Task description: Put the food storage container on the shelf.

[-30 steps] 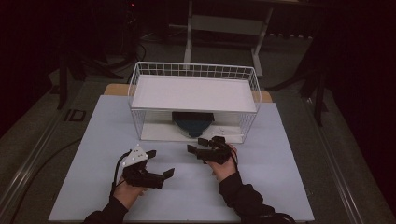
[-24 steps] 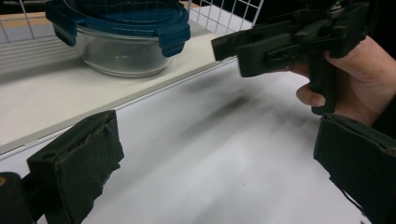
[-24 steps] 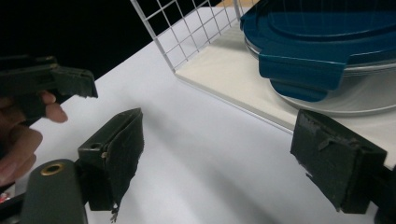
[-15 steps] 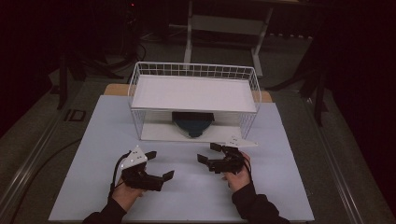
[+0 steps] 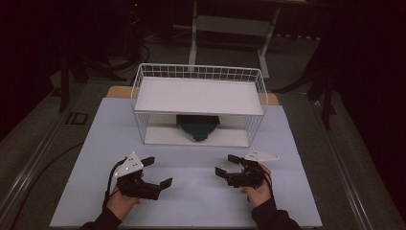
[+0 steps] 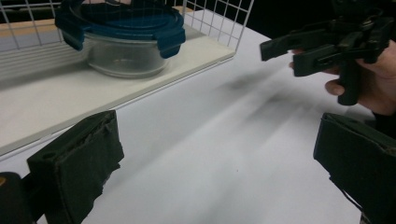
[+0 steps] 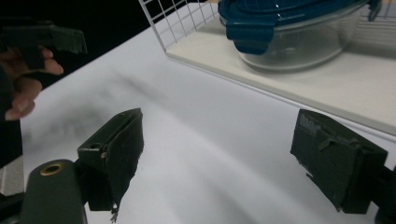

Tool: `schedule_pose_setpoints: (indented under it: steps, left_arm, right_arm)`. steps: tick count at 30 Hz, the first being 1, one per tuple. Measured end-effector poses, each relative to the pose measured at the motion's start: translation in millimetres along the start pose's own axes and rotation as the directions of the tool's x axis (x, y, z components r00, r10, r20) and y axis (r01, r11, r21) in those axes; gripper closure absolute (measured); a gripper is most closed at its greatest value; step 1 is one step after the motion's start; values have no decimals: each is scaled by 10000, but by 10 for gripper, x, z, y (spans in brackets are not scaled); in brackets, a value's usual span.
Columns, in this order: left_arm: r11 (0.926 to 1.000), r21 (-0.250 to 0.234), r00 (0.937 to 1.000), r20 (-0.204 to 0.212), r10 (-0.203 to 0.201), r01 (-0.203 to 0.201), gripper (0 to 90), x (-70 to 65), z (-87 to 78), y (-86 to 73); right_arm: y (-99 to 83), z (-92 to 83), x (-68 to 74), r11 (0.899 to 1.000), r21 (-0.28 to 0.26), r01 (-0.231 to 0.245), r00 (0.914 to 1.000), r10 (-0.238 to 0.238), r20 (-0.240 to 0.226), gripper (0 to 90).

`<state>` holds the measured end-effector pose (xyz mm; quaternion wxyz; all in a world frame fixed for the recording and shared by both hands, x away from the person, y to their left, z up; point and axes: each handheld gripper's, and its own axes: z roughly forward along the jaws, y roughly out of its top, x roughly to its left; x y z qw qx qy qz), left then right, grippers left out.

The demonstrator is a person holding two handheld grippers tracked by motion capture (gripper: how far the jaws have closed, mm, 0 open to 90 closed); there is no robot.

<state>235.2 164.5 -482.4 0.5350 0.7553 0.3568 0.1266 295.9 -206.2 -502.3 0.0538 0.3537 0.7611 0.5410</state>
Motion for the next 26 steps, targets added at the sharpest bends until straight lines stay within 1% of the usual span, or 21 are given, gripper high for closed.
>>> schedule_pose_setpoints:
  steps: [1,2,4,10,12,16,20,26]
  left_arm:
    - [10000,26,10000,10,-15,15,13,2,-10,-7]
    - [9999,100,10000,-9,-17,17,13,5,-22,-14]
    - [9999,89,10000,-39,-48,49,12,8,-48,-32]
    - [9999,149,9999,-100,-63,65,12,32,-118,-70]
    - [9998,207,9998,-195,-63,67,12,43,-152,-96]
    - [9997,234,9997,-232,-102,107,12,56,-175,-124]
    - [9997,220,9997,-192,-128,132,12,58,-162,-132]
    - [9999,156,9998,-174,-20,22,13,55,-157,-137]
  right_arm:
    - [-25,-50,5,10000,49,6,10000,-6,13,165]
    - [-25,-50,5,10000,49,6,10000,-6,13,165]
    - [-69,-130,-5,10000,94,-6,10000,6,43,165]
    - [-126,-228,-21,9997,249,-21,10000,19,80,165]
    - [-164,-306,-29,9996,276,6,10000,-9,97,165]
    - [-233,-378,-43,9987,484,154,9997,-162,166,165]
    - [-285,-406,-80,9984,561,19,9998,-30,191,167]
    - [-306,-386,-115,9979,644,80,9997,-96,243,167]
